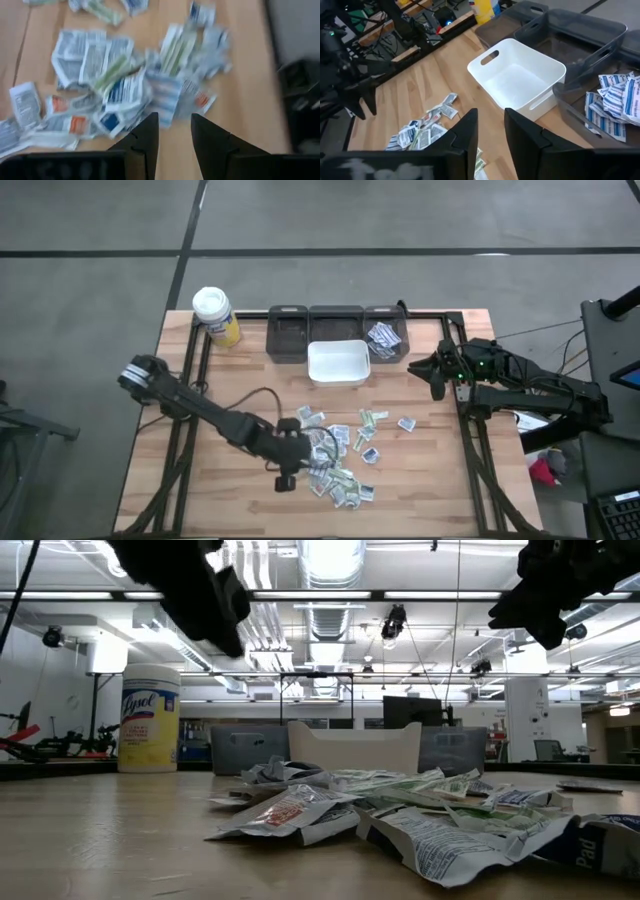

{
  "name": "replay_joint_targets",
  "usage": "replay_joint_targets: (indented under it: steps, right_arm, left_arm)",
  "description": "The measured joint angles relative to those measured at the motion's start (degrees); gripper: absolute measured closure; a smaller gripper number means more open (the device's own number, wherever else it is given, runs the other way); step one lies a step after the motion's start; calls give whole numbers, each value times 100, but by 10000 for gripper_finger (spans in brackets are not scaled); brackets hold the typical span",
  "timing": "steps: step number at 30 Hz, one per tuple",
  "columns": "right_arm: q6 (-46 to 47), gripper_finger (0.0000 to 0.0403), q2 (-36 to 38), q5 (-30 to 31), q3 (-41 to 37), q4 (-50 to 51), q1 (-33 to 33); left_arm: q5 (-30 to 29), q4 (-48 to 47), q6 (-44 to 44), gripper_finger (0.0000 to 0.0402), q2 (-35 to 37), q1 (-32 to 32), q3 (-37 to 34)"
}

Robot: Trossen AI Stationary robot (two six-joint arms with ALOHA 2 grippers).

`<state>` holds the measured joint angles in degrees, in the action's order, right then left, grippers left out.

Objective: Pick & Place First Aid Supplies
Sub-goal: Put the blue bandage pack into the right black bin

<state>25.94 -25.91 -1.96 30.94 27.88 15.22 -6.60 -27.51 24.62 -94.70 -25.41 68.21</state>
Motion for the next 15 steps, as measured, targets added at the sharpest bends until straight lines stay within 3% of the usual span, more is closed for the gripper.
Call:
replay_joint_targets:
  steps: [7,15]
  right_arm:
    - [-301,321,2,0,-5,0,0]
    - [-411,320,42,17,-448,-619,0]
  left_arm:
    - [-233,-1483,-591,289,-1204,4,1225]
    - [-249,-1599,-589,289,-1736,-29,1710]
